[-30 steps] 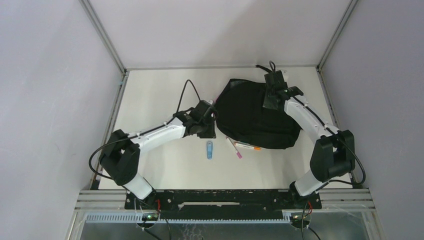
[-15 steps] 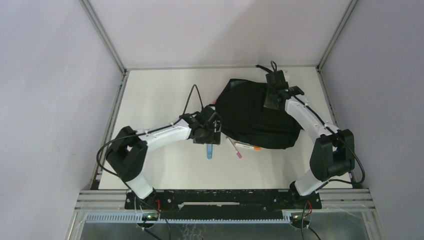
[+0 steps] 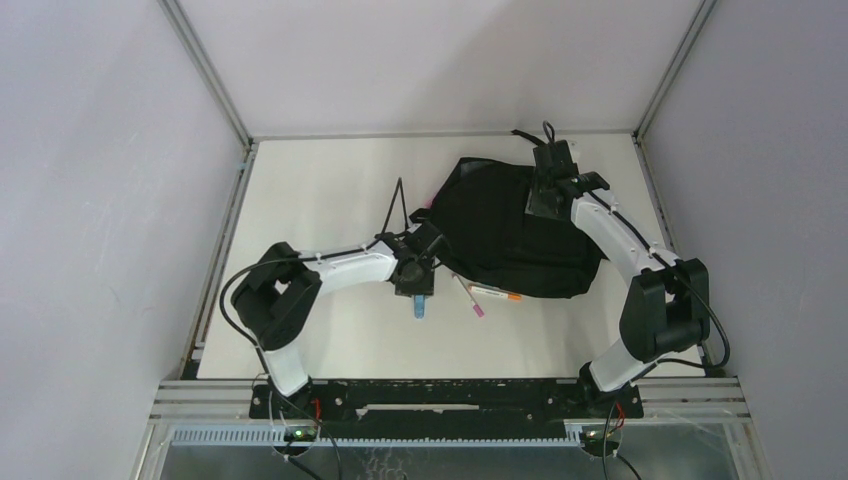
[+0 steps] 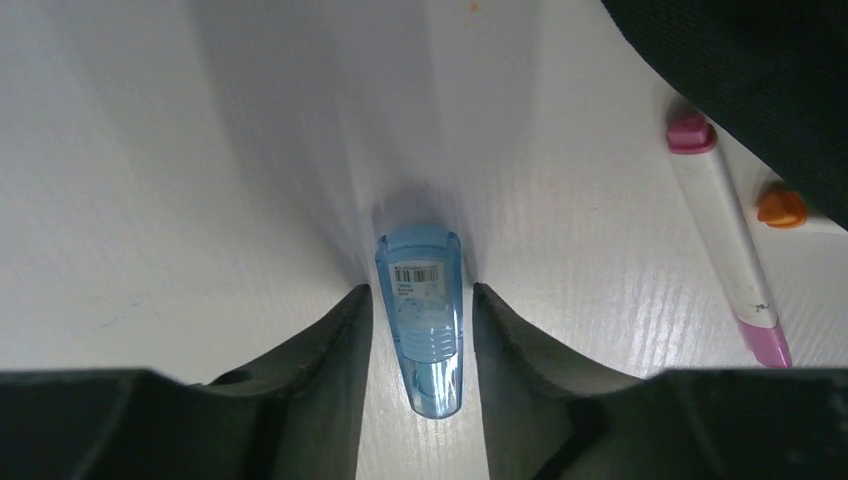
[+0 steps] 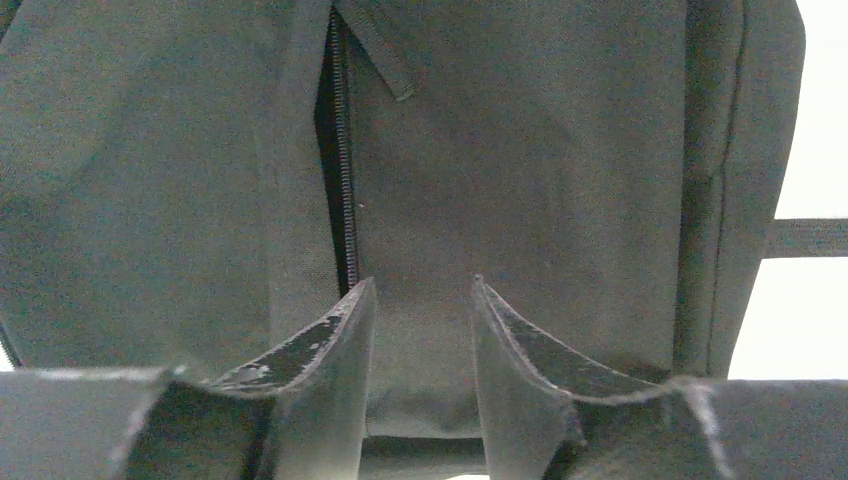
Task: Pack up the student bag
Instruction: Pick up the stationery from the center of the board.
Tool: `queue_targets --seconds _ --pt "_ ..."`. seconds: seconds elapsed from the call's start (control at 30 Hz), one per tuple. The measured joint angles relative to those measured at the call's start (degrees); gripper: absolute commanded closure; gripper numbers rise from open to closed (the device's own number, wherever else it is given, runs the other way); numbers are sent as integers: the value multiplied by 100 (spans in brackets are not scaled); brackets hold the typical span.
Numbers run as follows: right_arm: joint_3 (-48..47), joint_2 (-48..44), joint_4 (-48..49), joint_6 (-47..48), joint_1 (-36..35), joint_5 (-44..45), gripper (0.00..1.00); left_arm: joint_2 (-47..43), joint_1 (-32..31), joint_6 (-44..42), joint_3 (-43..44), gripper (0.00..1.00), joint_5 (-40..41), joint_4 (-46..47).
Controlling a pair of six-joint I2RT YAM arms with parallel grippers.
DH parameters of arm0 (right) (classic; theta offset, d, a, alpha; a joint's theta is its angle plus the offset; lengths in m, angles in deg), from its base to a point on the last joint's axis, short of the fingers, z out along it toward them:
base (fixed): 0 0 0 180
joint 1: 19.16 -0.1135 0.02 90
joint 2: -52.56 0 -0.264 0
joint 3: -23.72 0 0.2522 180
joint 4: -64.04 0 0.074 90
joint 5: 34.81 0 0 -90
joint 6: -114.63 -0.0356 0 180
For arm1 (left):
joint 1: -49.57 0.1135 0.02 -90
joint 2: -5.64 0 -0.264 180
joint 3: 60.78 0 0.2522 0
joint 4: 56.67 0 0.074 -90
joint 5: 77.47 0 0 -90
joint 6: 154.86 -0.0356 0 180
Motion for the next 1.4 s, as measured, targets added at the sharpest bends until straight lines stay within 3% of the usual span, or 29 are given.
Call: queue_targets --seconds 0.13,0.23,0.67,0.9,1.07,1.23,1.4 --pt "0 0 2 22 0 -68 48 11 0 17 2 85 85 15" --pt "0 11 -4 24 4 -133 48 11 0 9 11 91 94 37" --pt "-122 723 -50 116 4 -518 47 -116 -4 -22 17 93 90 57" --pt "-227 833 -68 164 -35 -557 35 -160 -4 -28 17 93 83 63" --pt "-295 846 -37 262 -179 -529 34 -160 -4 -28 17 93 72 72" --pt "-649 1272 -85 286 -267 -260 41 -162 -4 -28 17 93 66 79" --pt "-728 1606 -59 225 -238 -31 63 -164 -4 -72 17 94 31 79"
